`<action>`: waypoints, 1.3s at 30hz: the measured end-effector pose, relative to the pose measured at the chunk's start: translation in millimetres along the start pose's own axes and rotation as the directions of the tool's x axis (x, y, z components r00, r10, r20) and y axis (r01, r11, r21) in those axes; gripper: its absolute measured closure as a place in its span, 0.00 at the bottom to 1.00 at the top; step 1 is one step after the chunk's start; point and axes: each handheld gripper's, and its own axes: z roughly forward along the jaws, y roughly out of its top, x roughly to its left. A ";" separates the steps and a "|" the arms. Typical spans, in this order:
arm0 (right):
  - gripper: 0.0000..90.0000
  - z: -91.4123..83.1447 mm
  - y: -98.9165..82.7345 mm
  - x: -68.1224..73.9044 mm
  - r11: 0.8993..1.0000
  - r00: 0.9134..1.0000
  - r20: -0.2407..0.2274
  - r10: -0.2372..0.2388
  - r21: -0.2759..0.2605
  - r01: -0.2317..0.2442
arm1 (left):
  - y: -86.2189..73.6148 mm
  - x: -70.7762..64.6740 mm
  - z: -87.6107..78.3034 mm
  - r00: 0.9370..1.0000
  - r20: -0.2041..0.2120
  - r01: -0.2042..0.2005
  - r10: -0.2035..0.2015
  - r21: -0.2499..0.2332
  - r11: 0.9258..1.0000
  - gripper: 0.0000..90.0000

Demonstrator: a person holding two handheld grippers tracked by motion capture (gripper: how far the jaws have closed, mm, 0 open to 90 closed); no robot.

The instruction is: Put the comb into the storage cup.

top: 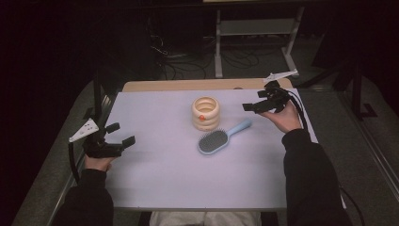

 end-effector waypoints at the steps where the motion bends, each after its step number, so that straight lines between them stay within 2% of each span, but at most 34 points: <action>1: 0.03 0.0 0.0 0.0 1.000 1.000 0.000 0.000 0.000 0.000 | 0.0 0.0 0.0 1.000 0.000 0.000 0.000 0.000 1.000 0.00; 6: 0.07 8.8 -3.9 -3.7 1.000 1.000 -0.004 0.016 0.004 -0.016 | 0.2 0.4 0.0 1.000 0.000 -0.001 0.001 0.000 1.000 0.00; 7: 0.13 10.7 -4.8 -4.6 1.000 1.000 -0.004 0.015 0.002 -0.015 | 0.3 0.2 0.0 1.000 0.000 -0.002 0.002 -0.001 1.000 0.00; 12: 0.20 16.1 -4.8 -4.3 1.000 1.000 0.009 0.003 -0.004 -0.003 | 0.3 0.2 0.1 1.000 0.001 -0.002 0.002 -0.001 1.000 0.00; 15: 0.25 18.9 -5.1 -4.8 1.000 1.000 -0.003 0.001 -0.001 -0.001 | 0.3 0.1 0.1 1.000 0.002 -0.003 0.003 -0.001 1.000 0.00; 18: 0.31 25.6 -7.0 -6.0 1.000 1.000 -0.017 -0.002 0.010 0.002 | 0.2 0.5 0.1 1.000 0.004 -0.003 0.003 0.001 1.000 0.00; 30: 0.52 39.0 -10.2 -8.4 0.999 1.000 0.001 0.004 0.046 -0.004 | 0.1 0.4 0.5 1.000 0.007 -0.002 0.002 0.002 1.000 0.00; 31: 0.57 40.5 -10.4 -9.2 0.998 1.000 0.000 -0.001 0.058 0.001 | 0.0 0.3 0.6 1.000 0.007 -0.001 0.001 0.003 1.000 0.00; 35: 0.70 42.7 -11.7 -12.3 0.998 1.000 0.004 0.027 0.061 -0.027 | -0.5 0.1 1.2 1.000 0.008 -0.001 0.001 0.007 1.000 0.00; 36: 0.70 42.7 -11.7 -12.3 0.998 1.000 0.004 0.027 0.061 -0.027 | -0.5 0.1 1.2 1.000 0.008 -0.001 0.001 0.007 1.000 0.00; 37: 0.74 44.0 -12.3 -13.0 0.997 0.999 0.007 0.032 0.065 -0.032 | -0.6 0.1 1.3 1.000 0.007 -0.001 0.000 0.007 1.000 0.00; 38: 0.84 46.5 -13.5 -12.7 0.996 0.999 0.024 0.033 0.087 -0.035 | -0.6 0.2 1.3 1.000 0.008 -0.001 0.001 0.007 1.000 0.00; 39: 0.87 48.0 -14.3 -12.5 0.995 0.999 0.033 0.027 0.096 -0.030 | -0.5 0.1 1.3 1.000 0.007 -0.002 0.002 0.007 1.000 0.00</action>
